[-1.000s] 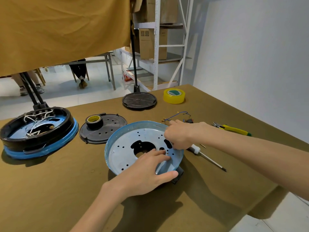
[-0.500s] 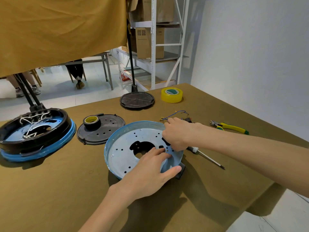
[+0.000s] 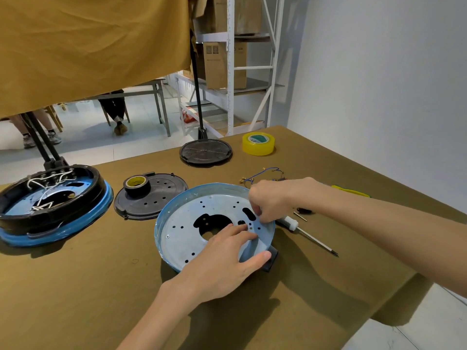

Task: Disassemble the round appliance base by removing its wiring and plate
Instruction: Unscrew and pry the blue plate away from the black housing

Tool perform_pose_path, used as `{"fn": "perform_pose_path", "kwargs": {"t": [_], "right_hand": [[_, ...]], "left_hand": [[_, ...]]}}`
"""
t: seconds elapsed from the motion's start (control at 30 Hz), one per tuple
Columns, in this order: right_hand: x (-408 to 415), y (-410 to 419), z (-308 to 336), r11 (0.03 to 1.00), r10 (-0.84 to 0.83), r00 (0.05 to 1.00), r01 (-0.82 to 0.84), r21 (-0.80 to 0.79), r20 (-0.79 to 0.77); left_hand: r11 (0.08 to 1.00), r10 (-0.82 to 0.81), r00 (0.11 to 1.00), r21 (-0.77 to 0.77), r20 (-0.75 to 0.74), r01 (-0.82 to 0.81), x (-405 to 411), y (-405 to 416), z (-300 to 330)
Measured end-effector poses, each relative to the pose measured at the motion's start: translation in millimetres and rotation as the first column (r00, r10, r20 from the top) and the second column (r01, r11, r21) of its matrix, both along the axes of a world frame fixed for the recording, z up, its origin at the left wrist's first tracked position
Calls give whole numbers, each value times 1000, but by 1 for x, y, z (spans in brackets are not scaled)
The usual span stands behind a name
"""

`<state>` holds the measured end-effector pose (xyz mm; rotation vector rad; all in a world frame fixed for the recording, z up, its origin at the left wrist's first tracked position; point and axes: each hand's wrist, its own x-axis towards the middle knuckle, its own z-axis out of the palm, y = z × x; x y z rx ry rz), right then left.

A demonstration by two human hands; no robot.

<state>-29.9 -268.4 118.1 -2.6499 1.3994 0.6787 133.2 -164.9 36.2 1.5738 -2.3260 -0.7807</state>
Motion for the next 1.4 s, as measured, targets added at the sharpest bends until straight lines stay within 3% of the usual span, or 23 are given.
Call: {"fn": "perform_pose_path", "kwargs": {"t": [0.17, 0.33, 0.63, 0.8, 0.97, 1.17, 1.4], "right_hand": [[3, 0, -7, 998, 23, 999, -25, -57, -35], [4, 0, 3, 994, 0, 1000, -3, 106, 31], [5, -1, -3, 997, 23, 996, -29, -77, -81], [6, -3, 4, 996, -8, 1000, 9, 86, -22], [6, 0, -6, 992, 60, 991, -73, -107, -120], [9, 0, -5, 996, 80, 994, -82, -22, -80], [5, 2, -13, 972, 122, 980, -151, -183, -159]], "left_hand": [[1000, -5, 1000, 0, 3, 5, -1, 1, 2], [1000, -2, 1000, 12, -1, 2, 0, 0, 2], [1000, -2, 1000, -3, 0, 2, 0, 1, 2], [1000, -1, 1000, 0, 12, 1, -1, 1, 4], [1000, -1, 1000, -10, 10, 1, -1, 2, 3], [1000, -3, 1000, -7, 16, 3, 0, 2, 4], [1000, 6, 1000, -10, 21, -6, -1, 3, 5]]}}
